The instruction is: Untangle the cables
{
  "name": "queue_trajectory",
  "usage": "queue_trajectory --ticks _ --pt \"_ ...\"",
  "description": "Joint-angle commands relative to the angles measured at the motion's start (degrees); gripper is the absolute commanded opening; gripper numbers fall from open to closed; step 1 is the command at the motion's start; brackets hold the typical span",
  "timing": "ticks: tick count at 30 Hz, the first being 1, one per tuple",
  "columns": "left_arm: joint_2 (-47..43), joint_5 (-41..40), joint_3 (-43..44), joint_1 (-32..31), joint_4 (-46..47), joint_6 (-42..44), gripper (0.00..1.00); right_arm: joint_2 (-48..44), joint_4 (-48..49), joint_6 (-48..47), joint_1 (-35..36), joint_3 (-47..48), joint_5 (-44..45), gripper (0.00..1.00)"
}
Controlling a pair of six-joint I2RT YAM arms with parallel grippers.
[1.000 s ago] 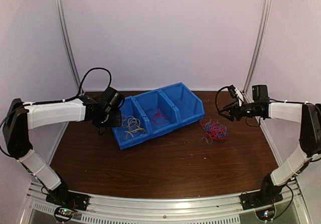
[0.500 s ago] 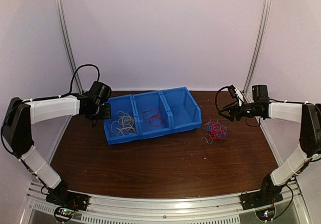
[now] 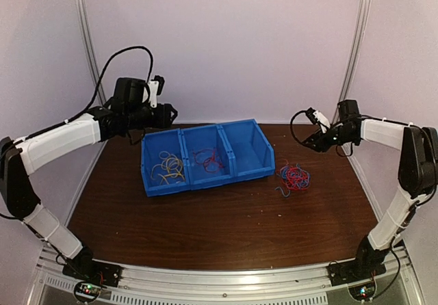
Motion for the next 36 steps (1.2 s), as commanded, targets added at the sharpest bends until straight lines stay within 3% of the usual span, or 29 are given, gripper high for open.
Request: queue_trajectory --ticks 1,3,9,14,23,36 --pt "-1.06 3.57 0.09 -4.27 8.22 10.25 0.53 0.65 -9.75 -5.46 2.55 0.65 7.72 0.35" --pt "-2.0 4.35 -4.19 -4.46 11.46 10.77 0.53 1.14 -9.5 -4.89 4.41 1.02 12.09 0.32" --pt "-7.22 5.74 -12.06 -4.42 16.78 11.67 0.54 9.71 -15.15 -1.41 7.1 10.22 11.09 0.33" --pt "-9.04 3.92 -12.34 -4.37 16.55 10.81 0.54 18.74 -21.66 1.05 9.22 20.57 10.32 0.36" --pt "-9.26 4.2 -12.43 -4.37 16.27 10.34 0.54 25.61 -24.84 3.64 9.91 26.64 12.6 0.37" --pt "-8.11 4.02 -12.12 -4.37 15.74 10.17 0.55 27.26 -27.07 4.6 9.92 27.02 6.57 0.2"
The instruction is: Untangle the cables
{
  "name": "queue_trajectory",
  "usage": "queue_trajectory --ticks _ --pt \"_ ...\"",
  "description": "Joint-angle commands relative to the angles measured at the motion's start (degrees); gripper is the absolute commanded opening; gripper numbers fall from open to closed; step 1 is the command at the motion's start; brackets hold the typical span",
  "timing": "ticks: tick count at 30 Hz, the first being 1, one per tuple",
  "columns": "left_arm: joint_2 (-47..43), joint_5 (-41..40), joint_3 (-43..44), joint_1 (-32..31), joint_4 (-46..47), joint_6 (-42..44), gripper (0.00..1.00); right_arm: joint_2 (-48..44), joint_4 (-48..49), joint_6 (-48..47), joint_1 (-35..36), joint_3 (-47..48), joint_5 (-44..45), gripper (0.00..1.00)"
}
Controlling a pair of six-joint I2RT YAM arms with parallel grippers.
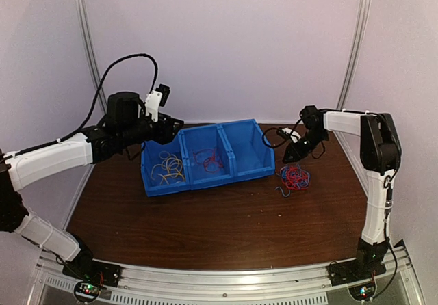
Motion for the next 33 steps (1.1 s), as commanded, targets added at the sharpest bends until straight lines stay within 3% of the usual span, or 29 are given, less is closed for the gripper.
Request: queue_trajectory --ticks 1,6,11,24,29,33 --pt "0.67 -0.42 0.73 0.33 2.19 0.29 0.55 1.25 -1.69 0.91 0.26 1.77 -3.28 0.17" --pt "1.18 -0.39 0.74 0.31 2.1 0.27 0.55 0.01 -1.35 0.85 0.27 2.42 -4.38 0.04" --pt "1.5 -0.26 0.82 0.33 2.01 0.18 0.55 -4.33 -0.9 -0.09 0.02 2.16 -4.23 0.0" --pt "2.93 -0.07 0.4 0.25 3.11 -1.5 0.54 -28.25 0.76 -3.07 -0.09 -2.83 -8.8 0.0" --pt "3.02 -1.83 -1.61 0.33 5.98 3.85 0.56 -39.6 8.22 -0.47 -0.01 -5.87 -13.25 0.0" --pt "1.08 7.95 -5.24 0.01 12.15 6.24 0.56 -45.84 11.97 1.21 0.3 -5.85 -17.92 0.0"
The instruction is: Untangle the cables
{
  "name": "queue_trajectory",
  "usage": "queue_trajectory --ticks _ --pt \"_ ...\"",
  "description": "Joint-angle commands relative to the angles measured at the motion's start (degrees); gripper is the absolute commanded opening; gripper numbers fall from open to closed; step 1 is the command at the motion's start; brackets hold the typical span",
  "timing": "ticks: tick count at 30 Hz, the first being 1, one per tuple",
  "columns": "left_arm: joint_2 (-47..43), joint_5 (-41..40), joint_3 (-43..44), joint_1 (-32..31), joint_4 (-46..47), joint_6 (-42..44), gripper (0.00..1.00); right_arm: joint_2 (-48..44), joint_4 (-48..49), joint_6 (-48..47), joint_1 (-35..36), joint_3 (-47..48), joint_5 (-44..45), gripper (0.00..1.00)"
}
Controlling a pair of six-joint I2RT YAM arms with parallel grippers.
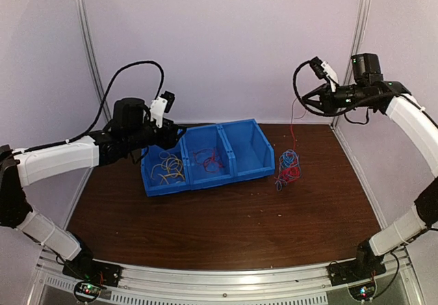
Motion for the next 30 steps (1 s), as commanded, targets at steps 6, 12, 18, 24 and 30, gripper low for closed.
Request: queue_trajectory --ticks 6,12,18,24,30 --pt "-1.56 12.09 -4.9 -8.07 16.34 6.12 0.56 -8.9 3.72 2.99 1.2 2.79 -13.43 0.0" --pt "5.65 6.24 -0.54 -19.22 22.33 6.96 0.58 -10.79 2.95 4.3 3.9 2.24 -17.18 0.0" --pt "20.21 5.56 6.5 -24.91 34.25 1.85 0.58 -11.86 3.52 3.81 6.49 -0.32 -17.8 0.0" --pt "32.72 8.99 14.36 -26.83 41.19 -5.09 0.5 -12.36 5.94 6.32 6.9 -2.79 -19.07 0.0" --pt "38.02 11.56 15.27 -26.85 43.7 -9.06 0.24 -12.3 6.43 6.55 6.96 -3.65 -18.92 0.0"
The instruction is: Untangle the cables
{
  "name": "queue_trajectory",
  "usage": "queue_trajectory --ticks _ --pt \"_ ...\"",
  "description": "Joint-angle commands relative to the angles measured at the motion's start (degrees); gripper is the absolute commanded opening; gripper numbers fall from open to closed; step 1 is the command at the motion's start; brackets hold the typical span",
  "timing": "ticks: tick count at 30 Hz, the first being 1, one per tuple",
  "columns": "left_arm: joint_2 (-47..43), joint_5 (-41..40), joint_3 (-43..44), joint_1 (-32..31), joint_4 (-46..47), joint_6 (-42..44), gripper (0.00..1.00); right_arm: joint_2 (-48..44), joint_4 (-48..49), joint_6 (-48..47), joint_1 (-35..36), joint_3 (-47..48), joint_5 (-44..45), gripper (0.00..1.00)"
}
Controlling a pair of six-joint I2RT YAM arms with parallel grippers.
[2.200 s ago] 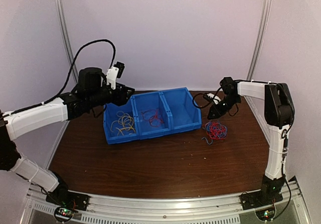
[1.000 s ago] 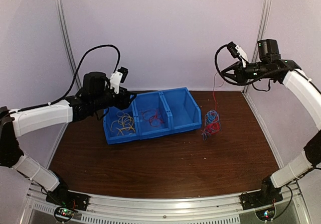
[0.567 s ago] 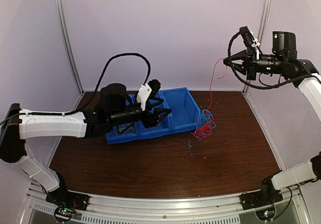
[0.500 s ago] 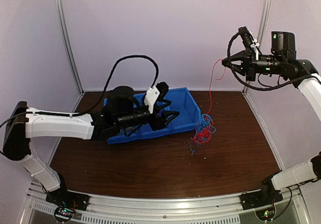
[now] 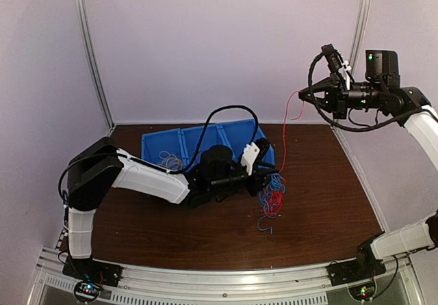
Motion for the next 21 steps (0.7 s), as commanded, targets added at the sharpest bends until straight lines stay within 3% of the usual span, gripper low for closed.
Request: queue_trajectory --ticks 1,3,7,13,15,21 --pt "1.66 2.99 0.98 -0.14 7.23 -4.0 0.21 -0.86 2.36 0.97 0.42 -0.59 -1.19 0.0" --pt "2.27 3.97 0.09 -0.1 7.7 -4.16 0.16 -0.48 2.44 0.89 0.41 -0.75 -1.02 0.0" --pt "1.53 2.08 -2.32 -0.14 7.85 -4.07 0.16 0.39 2.59 0.57 0.42 -0.98 -0.44 0.0" --pt "-4.84 -5.42 -9.46 0.42 7.12 -3.09 0.34 0.91 1.86 -0.9 0.41 -1.82 1.1 0.0" --pt "-7.24 -7.34 -12.19 0.67 6.61 -3.3 0.36 0.84 1.47 -1.42 0.4 -2.11 1.6 0.0" --pt "-12.11 -2.14 -18.84 0.68 10.66 -1.59 0.41 0.68 0.94 -2.12 0.42 -2.81 2.53 0.0"
